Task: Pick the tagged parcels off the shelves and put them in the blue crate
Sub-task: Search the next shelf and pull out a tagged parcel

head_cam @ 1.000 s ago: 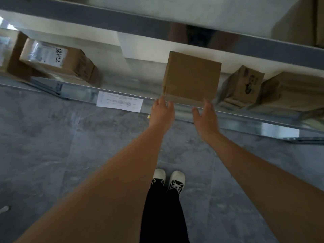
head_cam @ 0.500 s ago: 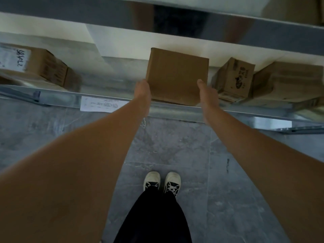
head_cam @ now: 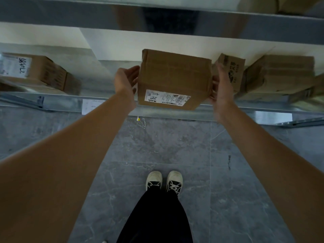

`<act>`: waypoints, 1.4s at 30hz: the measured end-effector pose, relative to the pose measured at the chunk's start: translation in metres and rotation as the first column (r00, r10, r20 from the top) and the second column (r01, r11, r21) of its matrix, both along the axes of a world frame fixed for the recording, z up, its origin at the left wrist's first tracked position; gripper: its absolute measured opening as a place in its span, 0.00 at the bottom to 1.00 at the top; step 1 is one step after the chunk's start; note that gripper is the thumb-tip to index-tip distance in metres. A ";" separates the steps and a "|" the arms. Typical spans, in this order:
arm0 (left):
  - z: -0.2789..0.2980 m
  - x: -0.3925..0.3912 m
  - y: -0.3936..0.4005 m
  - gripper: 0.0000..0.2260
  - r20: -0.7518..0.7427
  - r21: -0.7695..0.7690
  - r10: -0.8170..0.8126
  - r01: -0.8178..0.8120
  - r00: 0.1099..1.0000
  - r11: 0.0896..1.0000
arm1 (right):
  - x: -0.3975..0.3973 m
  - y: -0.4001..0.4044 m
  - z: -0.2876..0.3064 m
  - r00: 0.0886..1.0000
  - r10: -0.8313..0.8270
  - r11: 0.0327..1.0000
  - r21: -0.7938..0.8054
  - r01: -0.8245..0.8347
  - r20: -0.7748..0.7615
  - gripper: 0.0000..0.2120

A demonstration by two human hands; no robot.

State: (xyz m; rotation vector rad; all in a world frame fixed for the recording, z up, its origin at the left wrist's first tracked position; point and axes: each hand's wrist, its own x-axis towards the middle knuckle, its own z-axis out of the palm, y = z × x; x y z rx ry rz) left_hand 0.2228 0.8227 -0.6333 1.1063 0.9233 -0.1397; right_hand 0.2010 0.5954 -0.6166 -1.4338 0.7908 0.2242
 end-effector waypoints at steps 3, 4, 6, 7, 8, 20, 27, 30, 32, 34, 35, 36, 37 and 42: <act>0.003 -0.004 -0.005 0.15 -0.024 0.006 -0.150 0.150 0.988 0.989 | -0.012 -0.009 -0.006 0.999 0.040 0.998 0.051 -0.039 -0.030 0.22; 0.002 -0.007 -0.008 0.14 -0.046 0.034 -0.206 0.208 0.977 0.978 | -0.015 -0.010 -0.007 0.998 0.037 0.998 0.044 -0.036 -0.041 0.25; 0.000 -0.014 -0.013 0.14 -0.089 0.091 -0.279 0.287 0.956 0.954 | -0.018 -0.011 -0.007 0.997 0.043 0.999 0.012 -0.043 -0.060 0.28; -0.002 -0.017 -0.015 0.13 -0.098 0.104 -0.299 0.308 0.949 0.946 | -0.020 -0.012 -0.008 0.997 0.054 0.999 0.004 -0.054 -0.061 0.27; -0.004 -0.021 -0.016 0.13 -0.104 0.108 -0.313 0.324 0.944 0.940 | -0.021 -0.011 -0.006 0.996 0.062 0.998 0.010 -0.061 -0.057 0.23; -0.009 -0.037 -0.021 0.22 -0.123 0.117 -0.408 0.422 0.905 0.899 | -0.028 -0.009 -0.018 0.994 0.091 0.993 -0.067 -0.095 -0.065 0.30; -0.012 -0.030 -0.009 0.18 -0.119 0.303 -0.324 0.345 0.938 0.888 | -0.026 0.008 -0.030 0.943 0.321 0.939 -0.105 -0.328 -0.084 0.04; -0.017 -0.019 0.006 0.16 -0.119 0.382 -0.292 0.315 0.949 0.869 | -0.017 0.020 -0.035 0.925 0.368 0.927 -0.034 -0.373 -0.098 0.02; -0.022 -0.011 0.015 0.17 -0.127 0.422 -0.302 0.327 0.945 0.846 | -0.009 0.030 -0.041 0.920 0.381 0.923 -0.017 -0.384 -0.091 0.05; -0.031 -0.004 0.022 0.19 -0.141 0.443 -0.324 0.352 0.935 0.825 | -0.001 0.040 -0.049 0.925 0.372 0.928 0.026 -0.372 -0.078 0.09; -0.037 -0.002 0.025 0.22 -0.154 0.444 -0.347 0.378 0.925 0.812 | 0.001 0.044 -0.053 0.924 0.373 0.928 0.045 -0.371 -0.078 0.11; -0.043 -0.001 0.028 0.25 -0.179 0.448 -0.373 0.413 0.910 0.793 | 0.003 0.049 -0.057 0.919 0.386 0.922 0.054 -0.383 -0.078 0.13; -0.048 -0.001 0.030 0.26 -0.209 0.459 -0.395 0.446 0.895 0.768 | 0.005 0.052 -0.060 0.910 0.408 0.913 0.056 -0.405 -0.077 0.16; -0.064 -0.008 0.025 0.23 -0.230 0.538 -0.310 0.386 0.923 0.749 | 0.008 0.051 -0.064 0.875 0.475 0.880 0.026 -0.475 -0.091 0.16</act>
